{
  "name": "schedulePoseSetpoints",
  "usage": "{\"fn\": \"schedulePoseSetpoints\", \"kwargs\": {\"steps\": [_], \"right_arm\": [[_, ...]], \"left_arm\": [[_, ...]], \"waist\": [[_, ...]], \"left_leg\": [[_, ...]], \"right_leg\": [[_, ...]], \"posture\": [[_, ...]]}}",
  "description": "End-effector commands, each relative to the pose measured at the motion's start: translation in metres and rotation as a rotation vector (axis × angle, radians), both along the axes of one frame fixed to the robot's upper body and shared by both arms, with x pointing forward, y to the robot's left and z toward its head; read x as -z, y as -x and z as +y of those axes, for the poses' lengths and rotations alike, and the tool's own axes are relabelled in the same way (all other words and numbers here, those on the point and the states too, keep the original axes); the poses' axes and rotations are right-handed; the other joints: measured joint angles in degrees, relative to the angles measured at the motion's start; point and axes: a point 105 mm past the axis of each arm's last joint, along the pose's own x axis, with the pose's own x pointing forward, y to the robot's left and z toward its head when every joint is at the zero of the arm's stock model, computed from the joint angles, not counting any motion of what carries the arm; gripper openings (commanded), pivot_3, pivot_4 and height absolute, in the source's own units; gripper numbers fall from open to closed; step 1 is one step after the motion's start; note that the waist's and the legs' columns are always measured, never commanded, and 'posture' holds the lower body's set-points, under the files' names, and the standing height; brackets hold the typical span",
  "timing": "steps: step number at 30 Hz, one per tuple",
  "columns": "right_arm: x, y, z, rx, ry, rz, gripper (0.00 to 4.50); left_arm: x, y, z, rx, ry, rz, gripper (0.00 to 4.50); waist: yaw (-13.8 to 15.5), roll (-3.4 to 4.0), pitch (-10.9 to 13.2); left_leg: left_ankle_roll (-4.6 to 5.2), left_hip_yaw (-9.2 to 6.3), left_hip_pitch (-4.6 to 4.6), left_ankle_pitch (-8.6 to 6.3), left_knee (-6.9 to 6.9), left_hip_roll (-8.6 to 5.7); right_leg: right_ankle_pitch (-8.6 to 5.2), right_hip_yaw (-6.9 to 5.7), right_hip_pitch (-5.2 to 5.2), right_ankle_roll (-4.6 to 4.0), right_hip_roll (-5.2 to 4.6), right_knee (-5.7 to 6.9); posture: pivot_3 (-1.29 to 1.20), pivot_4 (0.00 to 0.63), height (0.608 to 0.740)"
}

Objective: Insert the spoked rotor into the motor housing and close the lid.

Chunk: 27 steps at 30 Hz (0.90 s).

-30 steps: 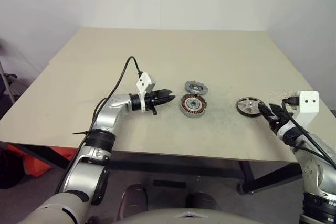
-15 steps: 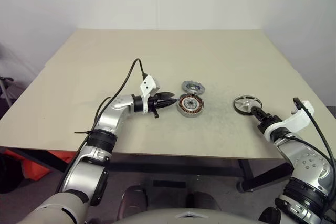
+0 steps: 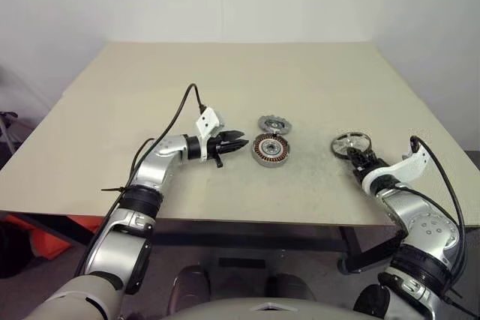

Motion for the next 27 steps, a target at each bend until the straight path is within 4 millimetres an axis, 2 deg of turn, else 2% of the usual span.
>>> {"fn": "schedulePoseSetpoints", "kwargs": {"steps": [1,4,8,12,15,18,22,27], "right_arm": [[-0.003,-0.002,0.001,0.003,-0.003,-0.006,0.33],[-0.009,-0.005,0.007,-0.014,-0.044,-0.036,0.33],[-0.033,-0.008,0.028,-0.103,-0.181,-0.148,0.33],[-0.062,-0.008,0.057,-0.24,-0.289,-0.262,0.33],[-0.075,-0.005,0.085,-0.347,-0.366,-0.291,0.33],[-0.072,0.004,0.113,-0.459,-0.401,-0.253,0.33],[-0.06,0.012,0.138,-0.548,-0.417,-0.175,0.33],[-0.052,0.012,0.149,-0.562,-0.45,-0.132,0.33]], "left_arm": [[-0.011,-0.001,0.001,0.001,-0.006,-0.065,1.33],[-0.01,0.0,0.001,-0.001,-0.01,-0.065,1.33],[-0.009,0.0,0.001,-0.005,-0.015,-0.066,1.33],[-0.009,-0.001,0.002,-0.01,-0.021,-0.071,1.33],[-0.008,-0.002,0.003,-0.013,-0.024,-0.073,1.33],[-0.008,-0.003,0.005,-0.019,-0.028,-0.077,1.33],[-0.008,-0.003,0.006,-0.025,-0.031,-0.077,1.33],[-0.008,-0.002,0.007,-0.03,-0.033,-0.078,1.33]], "waist": [[0.1,0.0,0.0],[0.1,0.01,0.0],[-0.1,0.02,0.0],[0.0,0.07,0.0],[0.0,0.07,0.0],[0.0,0.07,0.0],[0.2,0.07,0.0],[0.1,0.06,0.0]], "left_leg": [[-0.03,0.0,-0.01,0.02,0.0,0.0],[-0.04,0.0,-0.01,0.03,0.0,0.0],[-0.15,0.01,-0.06,0.09,-0.04,0.0],[-0.21,0.01,-0.22,0.12,-0.08,-0.01],[-0.21,0.01,-0.25,0.12,-0.09,0.0],[-0.22,0.01,-0.3,0.12,-0.1,0.0],[-0.23,0.0,-0.37,0.13,-0.1,0.0],[-0.25,-0.01,-0.49,0.14,-0.09,-0.01]], "right_leg": [[0.0,0.0,0.0,0.0,0.0,0.0],[0.0,0.0,-0.01,0.01,0.0,0.0],[-0.01,0.01,-0.1,0.01,0.01,0.0],[0.12,0.0,-0.24,-0.2,0.01,-0.01],[0.18,-0.01,-0.27,-0.3,0.01,-0.02],[0.1,-0.02,-0.3,-0.17,0.01,-0.04],[0.0,-0.03,-0.3,0.0,0.01,-0.07],[-0.04,-0.02,-0.41,0.07,0.0,-0.07]], "posture": [[0.0,0.0,0.74],[0.0,0.0,0.74],[0.0,0.0,0.74],[0.0,0.0,0.74],[0.0,0.0,0.74],[0.0,0.0,0.74],[0.0,0.0,0.74],[0.0,0.0,0.74]]}}
